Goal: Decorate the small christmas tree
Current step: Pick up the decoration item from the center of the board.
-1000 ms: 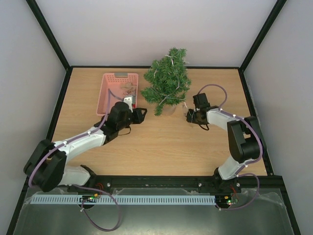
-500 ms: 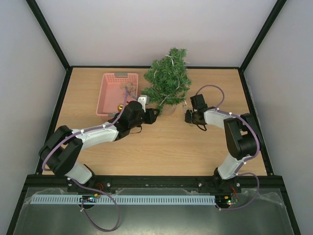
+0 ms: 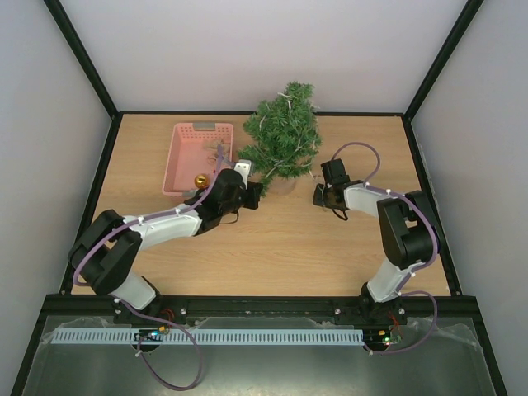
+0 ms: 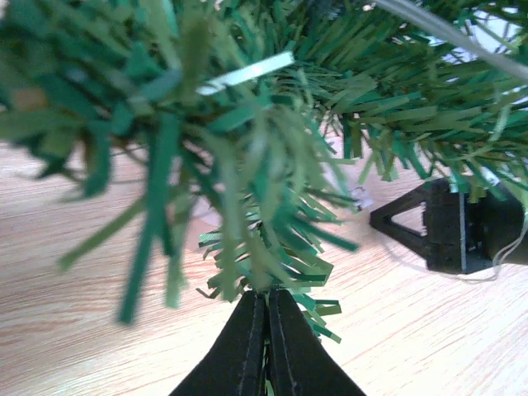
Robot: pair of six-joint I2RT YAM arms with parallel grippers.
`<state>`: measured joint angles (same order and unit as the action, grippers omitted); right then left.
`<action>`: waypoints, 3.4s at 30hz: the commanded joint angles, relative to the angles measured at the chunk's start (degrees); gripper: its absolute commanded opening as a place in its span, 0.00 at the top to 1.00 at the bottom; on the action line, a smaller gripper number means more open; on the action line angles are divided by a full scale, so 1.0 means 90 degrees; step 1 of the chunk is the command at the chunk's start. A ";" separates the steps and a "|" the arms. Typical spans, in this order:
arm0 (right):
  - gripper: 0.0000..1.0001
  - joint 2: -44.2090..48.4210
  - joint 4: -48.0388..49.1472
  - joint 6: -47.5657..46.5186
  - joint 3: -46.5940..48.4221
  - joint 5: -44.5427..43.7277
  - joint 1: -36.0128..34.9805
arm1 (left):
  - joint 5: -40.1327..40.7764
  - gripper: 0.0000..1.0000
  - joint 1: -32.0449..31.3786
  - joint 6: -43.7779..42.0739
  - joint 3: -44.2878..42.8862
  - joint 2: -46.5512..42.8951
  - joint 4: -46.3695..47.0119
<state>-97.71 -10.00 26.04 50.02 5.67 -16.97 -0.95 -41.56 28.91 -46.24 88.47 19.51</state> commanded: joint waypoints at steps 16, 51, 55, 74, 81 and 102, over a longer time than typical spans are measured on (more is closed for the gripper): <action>0.98 0.2016 0.1730 0.0955 -0.1101 -0.1062 -0.0028 | 0.0254 0.98 0.0989 -0.0952 -0.0860 0.0250 -0.0646; 0.73 0.0057 0.0453 0.1926 0.0118 -0.1473 0.0012 | 0.0097 0.61 0.1080 -0.0126 -0.0329 -0.1300 -0.1237; 0.75 -0.0260 0.0731 0.1963 0.0247 -0.1130 0.0127 | 0.0052 0.61 0.1079 -0.0174 -0.0292 -0.1405 -0.1308; 0.78 -0.0556 0.1016 0.1902 0.0570 -0.0612 0.0306 | 0.0015 0.60 0.1076 -0.0136 -0.0225 -0.1507 -0.1298; 0.70 -0.0452 0.1214 0.1952 0.0531 -0.0408 0.0311 | 0.0035 0.60 0.1081 -0.0148 -0.0201 -0.1519 -0.1292; 0.49 -0.1167 0.1171 0.1626 0.0838 -0.0376 0.0030 | 0.0096 0.59 0.1098 -0.0145 -0.0109 -0.1626 -0.1273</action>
<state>-105.75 1.65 41.50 56.01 3.92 -15.64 -0.40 -32.14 27.49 -47.94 75.61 7.75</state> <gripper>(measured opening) 0.497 0.406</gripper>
